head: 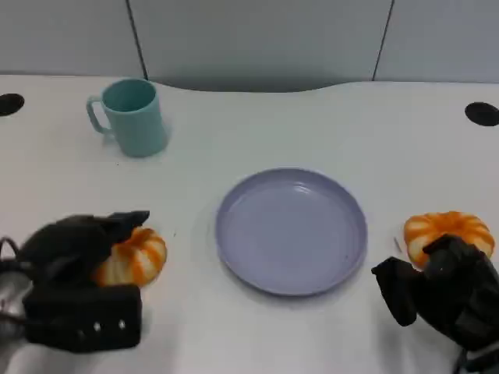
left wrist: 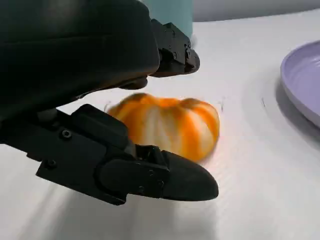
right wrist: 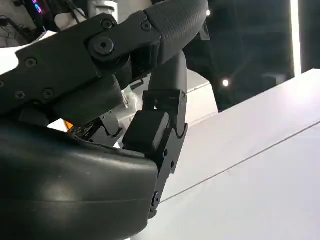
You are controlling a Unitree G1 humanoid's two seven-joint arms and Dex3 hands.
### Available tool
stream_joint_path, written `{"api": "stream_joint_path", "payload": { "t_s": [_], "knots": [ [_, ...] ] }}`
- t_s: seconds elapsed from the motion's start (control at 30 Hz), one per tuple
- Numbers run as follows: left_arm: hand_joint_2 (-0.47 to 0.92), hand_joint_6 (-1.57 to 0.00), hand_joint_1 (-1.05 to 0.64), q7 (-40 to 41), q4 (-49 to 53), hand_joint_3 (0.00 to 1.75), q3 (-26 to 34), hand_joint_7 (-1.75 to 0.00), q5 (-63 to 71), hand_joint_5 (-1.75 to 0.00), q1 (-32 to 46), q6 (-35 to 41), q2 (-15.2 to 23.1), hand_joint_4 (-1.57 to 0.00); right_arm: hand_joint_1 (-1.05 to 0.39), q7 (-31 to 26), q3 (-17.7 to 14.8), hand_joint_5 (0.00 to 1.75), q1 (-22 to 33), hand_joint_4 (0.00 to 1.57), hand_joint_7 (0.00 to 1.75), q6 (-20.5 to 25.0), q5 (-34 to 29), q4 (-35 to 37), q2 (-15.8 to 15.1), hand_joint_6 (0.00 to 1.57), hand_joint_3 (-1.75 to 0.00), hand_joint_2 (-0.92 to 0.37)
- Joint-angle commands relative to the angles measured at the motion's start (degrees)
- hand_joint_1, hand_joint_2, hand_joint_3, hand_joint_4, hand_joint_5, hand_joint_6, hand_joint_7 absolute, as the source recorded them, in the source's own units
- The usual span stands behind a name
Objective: Grasp the bread from the table and place it into the plate.
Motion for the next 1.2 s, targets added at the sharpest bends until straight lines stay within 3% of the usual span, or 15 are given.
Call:
{"api": "stream_joint_path", "payload": {
  "t_s": [0.03,0.13,0.17,0.23,0.27,0.43,0.5,0.57,0.63,0.83,1.2],
  "knots": [
    [0.89,-0.46,-0.56,14.48,6.0,0.01,-0.02,-0.09,3.24,-0.63,0.02,-2.83,-2.49,-0.35,-0.38,0.2,-0.32,1.75,-0.12,0.92,0.8,-0.24,0.43,-0.37,-0.69,1.03,0.0,-0.84],
    [0.91,-0.7,-0.4,25.36,19.0,0.01,-1.84,-0.14,5.52,-0.93,-4.75,-7.04,-5.18,-0.41,-0.4,0.25,-0.31,1.75,-0.36,0.91,0.79,0.1,0.32,0.21,-0.94,1.04,0.0,-0.84],
    [0.91,-0.85,-0.33,28.33,23.48,0.02,-2.57,-0.22,6.2,-1.07,-6.61,-8.36,-5.91,-0.53,-0.4,0.15,-0.31,1.75,-0.35,0.92,0.75,0.27,0.35,0.17,-0.94,1.05,0.0,-0.83],
    [0.91,-0.97,-0.28,32.2,31.29,0.01,-3.9,-0.3,7.03,-1.29,-10.07,-9.5,-7.2,-0.63,-0.39,0.49,-0.49,1.75,-0.32,0.92,0.72,-0.32,0.6,0.12,-0.6,1.06,0.0,-0.83],
    [0.89,-1.01,-0.27,32.73,34.19,0.01,-4.14,-0.34,6.93,-1.4,-11.45,-9.79,-7.64,-0.68,-0.39,0.62,-0.46,1.75,-0.29,0.92,0.71,-0.09,0.66,0.04,-0.62,1.06,0.0,-0.83],
    [0.88,-1.02,-0.29,33.91,41.75,0.0,-5.07,-0.37,6.23,-1.55,-16.08,-11.68,-7.82,-0.69,-0.38,0.46,-0.41,1.75,-0.23,0.9,0.54,1.71,0.75,-0.11,-1.11,1.1,0.0,-0.83],
    [0.91,-0.96,-0.3,34.56,42.94,0.04,-5.24,-0.39,6.16,-1.68,-17.44,-12.25,-7.36,-0.58,-0.38,0.37,-0.33,1.75,-0.13,0.9,0.54,1.91,0.61,-0.5,-1.23,1.13,0.0,-0.83],
    [0.92,-0.91,-0.29,35.01,43.78,0.08,-5.29,-0.42,6.02,-1.67,-18.61,-13.25,-6.85,-0.55,-0.37,1.05,-0.68,1.75,-0.36,0.9,0.53,1.25,0.91,0.09,-0.99,1.12,-0.01,-0.84],
    [0.92,-0.86,-0.3,36.14,44.19,0.1,-5.38,-0.49,6.12,-1.49,-19.3,-14.33,-6.55,-0.56,-0.36,1.31,-0.99,1.75,-0.63,0.9,0.5,0.52,0.99,0.82,-0.79,1.12,0.0,-0.84],
    [0.92,-0.82,-0.26,38.51,43.16,0.06,-5.34,-0.55,5.77,-1.37,-21.42,-18.52,-5.51,-0.62,-0.4,0.46,-0.88,1.75,-1.37,0.91,0.43,-0.96,-0.08,1.88,-1.02,1.18,0.0,-0.84],
    [0.92,-0.81,-0.28,42.82,33.38,0.02,-4.61,-0.57,6.56,-1.44,-23.58,-28.66,-3.0,-0.62,-0.42,0.31,-0.32,1.75,-2.67,0.91,0.53,-2.31,-0.92,3.41,-1.37,1.18,0.0,-0.85]
  ]
}}
